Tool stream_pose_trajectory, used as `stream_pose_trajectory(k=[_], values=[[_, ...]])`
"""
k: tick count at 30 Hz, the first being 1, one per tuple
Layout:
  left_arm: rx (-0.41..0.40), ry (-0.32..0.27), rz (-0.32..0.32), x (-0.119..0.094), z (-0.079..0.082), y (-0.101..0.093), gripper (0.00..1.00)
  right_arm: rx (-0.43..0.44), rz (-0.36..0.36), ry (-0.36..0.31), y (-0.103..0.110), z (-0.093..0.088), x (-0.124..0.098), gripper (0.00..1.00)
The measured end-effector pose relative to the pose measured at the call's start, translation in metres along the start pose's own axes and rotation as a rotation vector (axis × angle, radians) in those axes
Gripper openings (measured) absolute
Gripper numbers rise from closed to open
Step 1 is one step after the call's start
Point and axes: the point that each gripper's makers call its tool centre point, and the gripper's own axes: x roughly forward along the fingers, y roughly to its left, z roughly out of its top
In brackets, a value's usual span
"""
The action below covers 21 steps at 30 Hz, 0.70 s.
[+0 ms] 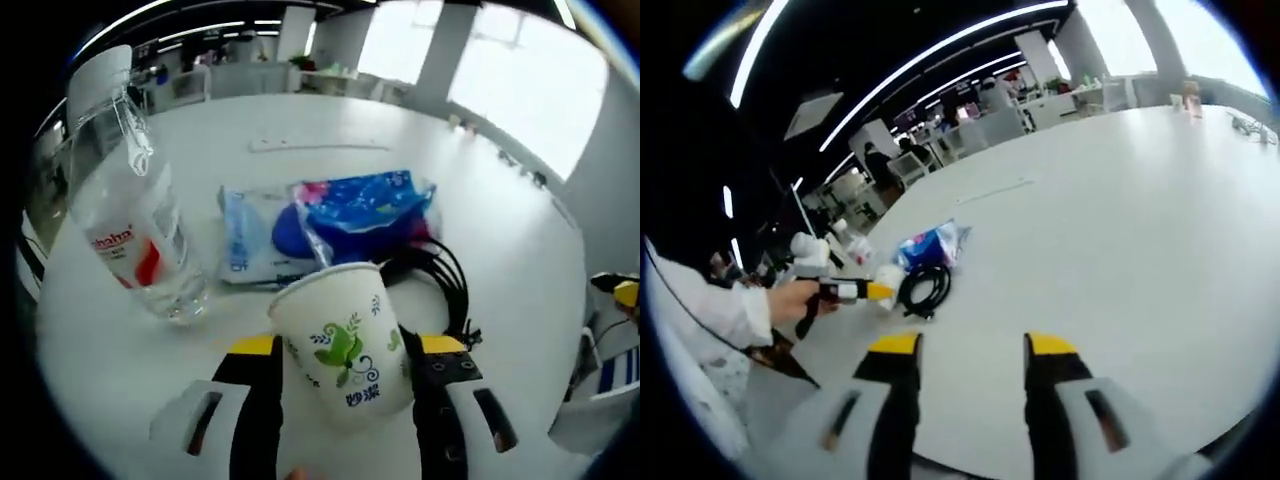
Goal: Arrange the tabletop items into an orderly group along one side of the table until the central work area is clear of visible clutter.
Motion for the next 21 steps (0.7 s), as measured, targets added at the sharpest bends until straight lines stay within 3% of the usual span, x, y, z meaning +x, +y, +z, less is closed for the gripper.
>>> stream_pose_trajectory(k=[4, 10, 18, 21], values=[[-0.055, -0.011, 0.003, -0.001, -0.001, 0.001, 0.40, 0.007, -0.008, 0.003, -0.003, -0.002, -0.001, 0.38], [-0.056, -0.044, 0.014, -0.008, 0.001, -0.001, 0.34, 0.016, -0.006, 0.000, -0.004, -0.002, -0.002, 0.38], [-0.039, -0.148, 0.010, -0.023, 0.011, -0.006, 0.32, 0.012, 0.017, 0.000, 0.004, 0.001, 0.003, 0.38], [0.006, -0.235, -0.021, -0.034, 0.019, -0.015, 0.32, 0.009, 0.031, 0.002, 0.007, 0.002, 0.006, 0.38]])
